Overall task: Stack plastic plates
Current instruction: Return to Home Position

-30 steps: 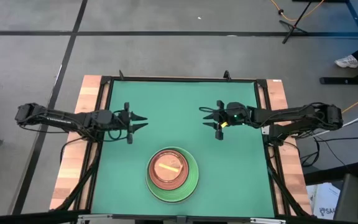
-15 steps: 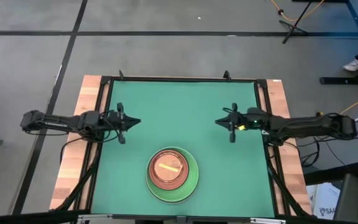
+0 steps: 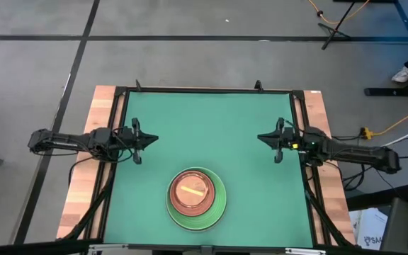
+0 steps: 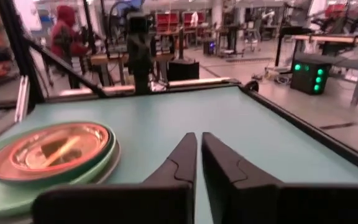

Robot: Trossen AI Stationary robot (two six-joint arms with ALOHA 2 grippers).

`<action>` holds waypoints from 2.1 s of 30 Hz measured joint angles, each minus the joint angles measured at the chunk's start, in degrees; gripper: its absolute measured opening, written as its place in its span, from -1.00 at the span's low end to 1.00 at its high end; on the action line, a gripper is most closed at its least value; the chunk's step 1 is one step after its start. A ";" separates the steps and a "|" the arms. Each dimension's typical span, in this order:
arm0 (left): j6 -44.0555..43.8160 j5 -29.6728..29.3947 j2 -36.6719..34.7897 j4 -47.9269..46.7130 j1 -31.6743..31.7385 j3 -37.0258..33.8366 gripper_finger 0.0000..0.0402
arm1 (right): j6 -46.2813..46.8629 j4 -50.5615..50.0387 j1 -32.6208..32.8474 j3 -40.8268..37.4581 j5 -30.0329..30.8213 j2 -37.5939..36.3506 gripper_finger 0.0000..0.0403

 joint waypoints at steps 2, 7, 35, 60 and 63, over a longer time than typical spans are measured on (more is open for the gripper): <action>-0.07 0.00 -0.69 -0.17 0.00 -0.29 -0.94 | 0.83 -2.62 0.00 -0.23 0.43 -3.59 -0.92; -1.72 0.73 -2.13 -1.21 0.00 -0.29 -0.94 | 1.15 -9.27 0.00 -0.21 2.25 -10.10 -0.92; -10.78 0.24 -4.89 -3.93 0.00 -0.29 -0.94 | 1.78 -12.60 0.02 -0.14 3.82 -12.49 -0.92; -10.78 0.20 -4.89 -3.93 0.00 -0.29 -0.94 | 1.74 -12.70 0.02 -0.14 3.81 -12.49 -0.92; -10.78 0.20 -4.89 -3.93 0.00 -0.29 -0.94 | 1.74 -12.70 0.02 -0.14 3.80 -12.49 -0.92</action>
